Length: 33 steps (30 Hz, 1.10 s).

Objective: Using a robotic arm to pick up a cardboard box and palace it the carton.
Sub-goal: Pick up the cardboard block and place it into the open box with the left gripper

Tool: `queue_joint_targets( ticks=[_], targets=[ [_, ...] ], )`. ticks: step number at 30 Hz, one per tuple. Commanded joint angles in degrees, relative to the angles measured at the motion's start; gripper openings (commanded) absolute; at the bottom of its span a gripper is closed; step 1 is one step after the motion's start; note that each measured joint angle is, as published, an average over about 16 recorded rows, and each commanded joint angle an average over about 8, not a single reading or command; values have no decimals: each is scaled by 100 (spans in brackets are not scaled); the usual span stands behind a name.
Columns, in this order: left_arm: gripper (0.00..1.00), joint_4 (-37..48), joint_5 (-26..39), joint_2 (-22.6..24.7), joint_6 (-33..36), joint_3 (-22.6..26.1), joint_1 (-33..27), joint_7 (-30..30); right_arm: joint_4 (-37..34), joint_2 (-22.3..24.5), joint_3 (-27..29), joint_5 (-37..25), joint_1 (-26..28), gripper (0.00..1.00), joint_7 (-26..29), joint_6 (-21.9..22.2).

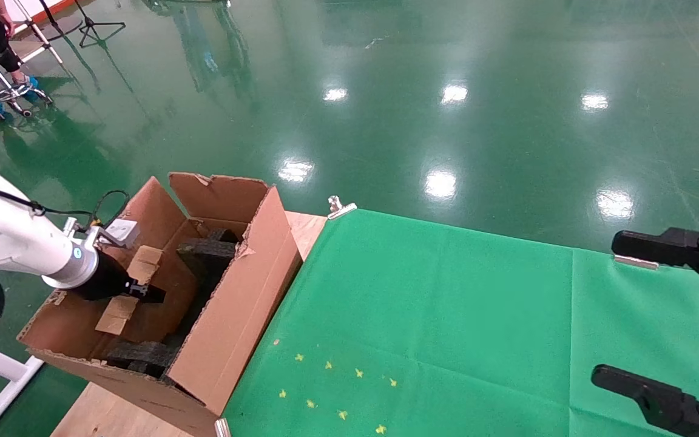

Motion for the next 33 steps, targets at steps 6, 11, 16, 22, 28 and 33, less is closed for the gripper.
queue_joint_targets(
  ticks=[6, 11, 16, 22, 28, 33],
  targets=[
    [76, 27, -38, 17, -62, -28, 119, -103, -1, 0, 0, 0, -1, 100, 0, 1],
    [100, 35, -49, 19, -74, -35, 131, -117, -1, 0, 0, 1, -1, 100, 0, 1],
    [100, 38, -41, 17, -72, -27, 109, -111, -1, 0, 0, 1, -1, 100, 0, 1],
    [100, 75, -16, 6, -52, -9, 22, -128, -2, 1, 0, 1, -1, 100, 0, 1],
    [100, 114, -9, -16, -7, -3, -67, -149, -2, 1, 0, 1, -1, 100, 0, 1],
    [100, 151, 13, -7, 26, 14, -144, -170, -2, 1, 0, 1, -1, 100, 0, 1]
  ],
)
